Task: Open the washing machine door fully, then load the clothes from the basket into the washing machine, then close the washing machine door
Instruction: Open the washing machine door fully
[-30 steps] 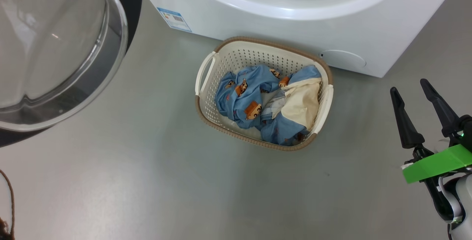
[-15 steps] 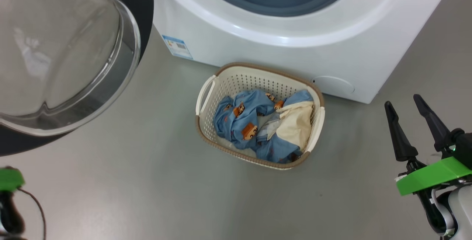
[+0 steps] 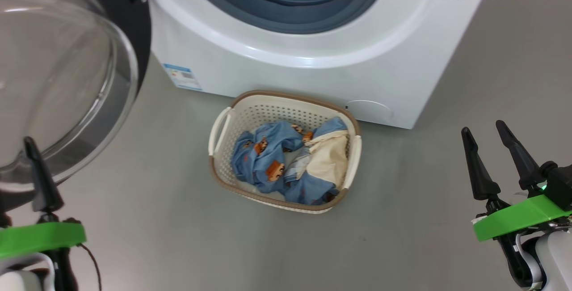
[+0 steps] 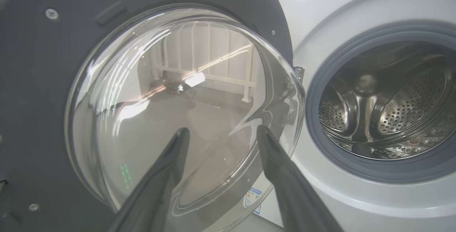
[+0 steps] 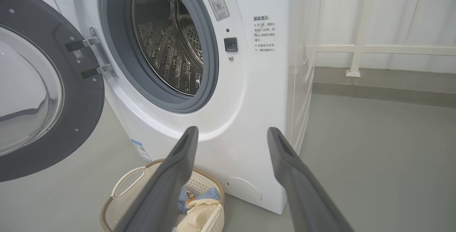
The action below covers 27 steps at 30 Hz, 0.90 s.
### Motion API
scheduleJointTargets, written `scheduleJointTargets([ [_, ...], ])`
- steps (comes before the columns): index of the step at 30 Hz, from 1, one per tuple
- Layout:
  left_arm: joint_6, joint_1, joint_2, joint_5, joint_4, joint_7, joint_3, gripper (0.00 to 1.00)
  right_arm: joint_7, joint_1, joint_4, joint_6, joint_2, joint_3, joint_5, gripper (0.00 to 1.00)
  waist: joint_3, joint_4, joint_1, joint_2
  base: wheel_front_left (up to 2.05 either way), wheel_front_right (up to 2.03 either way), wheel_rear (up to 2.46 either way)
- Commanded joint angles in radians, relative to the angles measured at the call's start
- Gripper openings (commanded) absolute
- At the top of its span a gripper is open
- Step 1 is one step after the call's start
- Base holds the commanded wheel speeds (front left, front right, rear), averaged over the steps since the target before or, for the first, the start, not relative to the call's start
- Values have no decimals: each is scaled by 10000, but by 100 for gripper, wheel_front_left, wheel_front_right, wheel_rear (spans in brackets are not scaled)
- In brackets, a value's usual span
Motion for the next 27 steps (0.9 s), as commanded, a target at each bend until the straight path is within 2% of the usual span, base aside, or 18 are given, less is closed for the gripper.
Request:
scheduleJointTargets([
  [1,9,230,277,-112,-427,-53,102,100,-120,71,-210,46,-50,145,-69,100,-67,-427,1,0,0,0,0],
  [7,8,559,233,-219,-580,-53,-825,100,-120,-6,-187,46,118,122,-67,100,-130,-1219,1,0,0,0,0],
  [12,8,636,509,-290,-538,-53,-1484,100,-120,-47,-185,46,192,94,-71,100,-135,-1869,1,0,0,0,0],
  [20,8,939,788,-724,-749,-53,-2237,100,-120,29,-153,46,302,-1,-70,100,-261,-2742,1,0,0,0,0],
  [27,8,1258,859,-747,-708,-53,-2576,100,-120,218,-140,46,356,-77,-67,100,-445,-3226,1,0,0,0,0],
])
